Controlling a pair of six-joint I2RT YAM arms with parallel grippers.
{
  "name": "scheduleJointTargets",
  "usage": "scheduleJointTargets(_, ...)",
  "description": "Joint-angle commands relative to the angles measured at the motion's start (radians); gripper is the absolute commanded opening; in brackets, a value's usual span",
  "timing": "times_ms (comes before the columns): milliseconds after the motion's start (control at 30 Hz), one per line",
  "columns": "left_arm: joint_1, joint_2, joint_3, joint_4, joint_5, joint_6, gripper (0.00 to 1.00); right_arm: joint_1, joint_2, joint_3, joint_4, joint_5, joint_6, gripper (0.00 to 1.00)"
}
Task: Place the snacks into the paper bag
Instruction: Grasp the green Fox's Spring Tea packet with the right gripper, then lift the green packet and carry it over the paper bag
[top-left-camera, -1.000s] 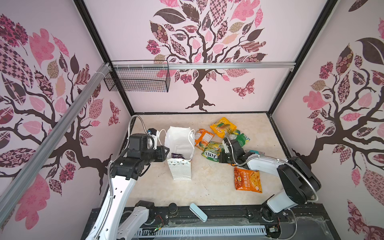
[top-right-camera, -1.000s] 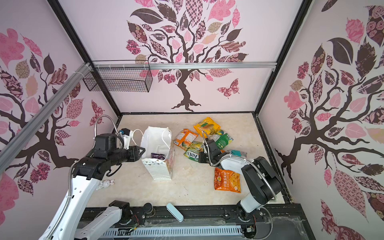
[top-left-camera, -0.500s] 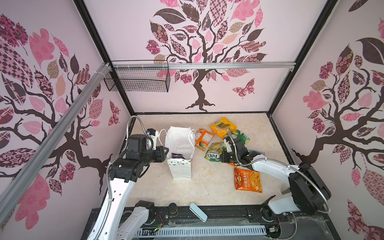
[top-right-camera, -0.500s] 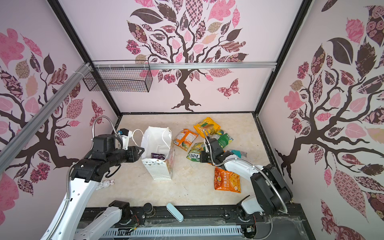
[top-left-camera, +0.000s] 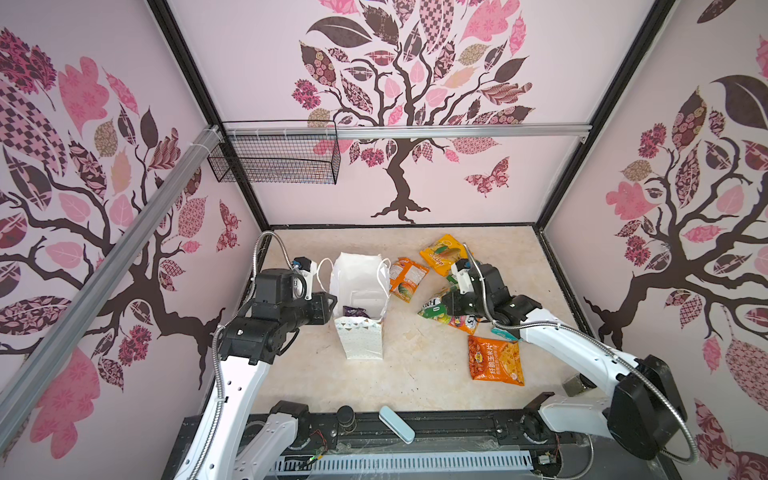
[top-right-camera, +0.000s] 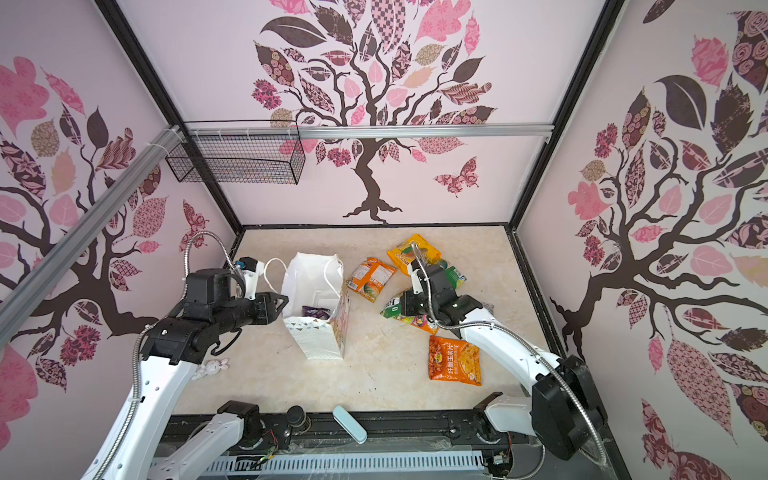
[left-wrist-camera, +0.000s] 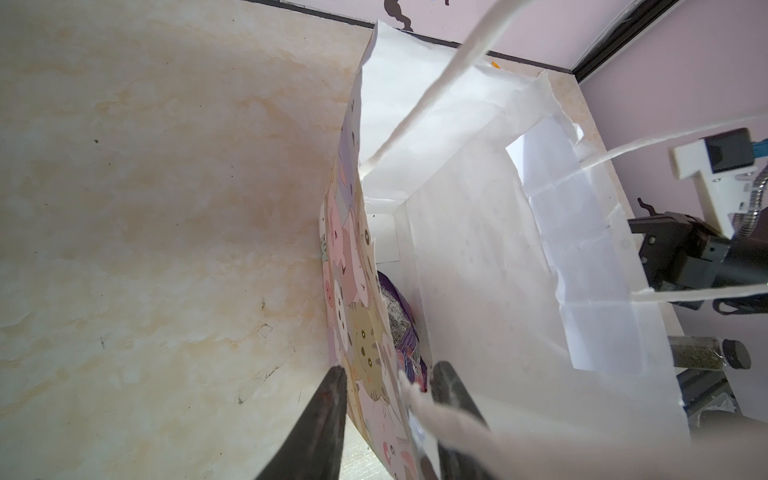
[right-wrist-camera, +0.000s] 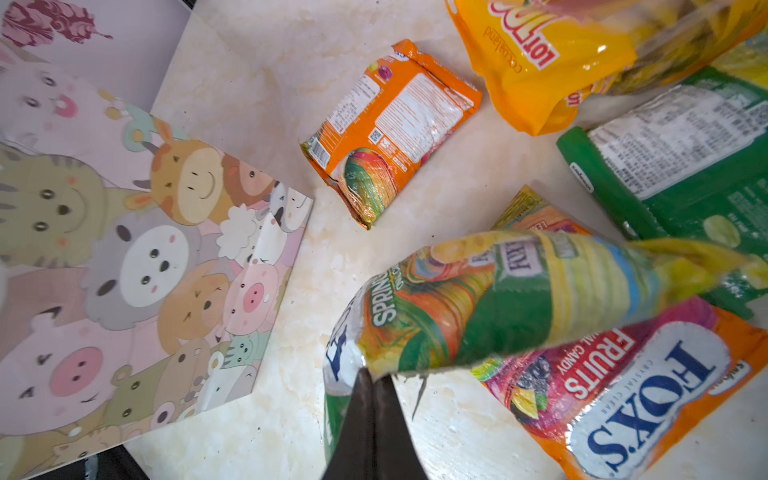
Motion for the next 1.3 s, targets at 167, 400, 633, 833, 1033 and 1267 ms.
scheduleJointTargets(167,-0.001,-0.002,-0.034,0.014,0.001,0.016,0.38,0.000,-0.119,0.145,-0.079,-0.080,-0.051,0.00)
scheduleJointTargets(400,-0.001,-0.009,-0.038,0.020,0.007,0.014,0.38,0.002,-0.156,0.236,-0.160,-0.109,-0.069,0.00)
scheduleJointTargets(633,-0.002,-0.006,-0.040,0.022,0.013,0.017,0.38,0.006,-0.161,0.323,-0.199,-0.160,-0.075,0.00)
scheduleJointTargets(833,-0.002,-0.015,-0.035,0.016,0.013,0.017,0.38,0.068,-0.150,0.413,-0.218,-0.177,-0.075,0.00)
scheduleJointTargets(1033,-0.002,-0.018,-0.036,0.017,0.035,0.016,0.38,0.127,-0.099,0.578,-0.255,-0.151,-0.093,0.00)
scheduleJointTargets(1267,-0.002,-0.007,-0.040,0.022,0.044,0.014,0.39,0.130,0.020,0.789,-0.301,-0.164,-0.129,0.00)
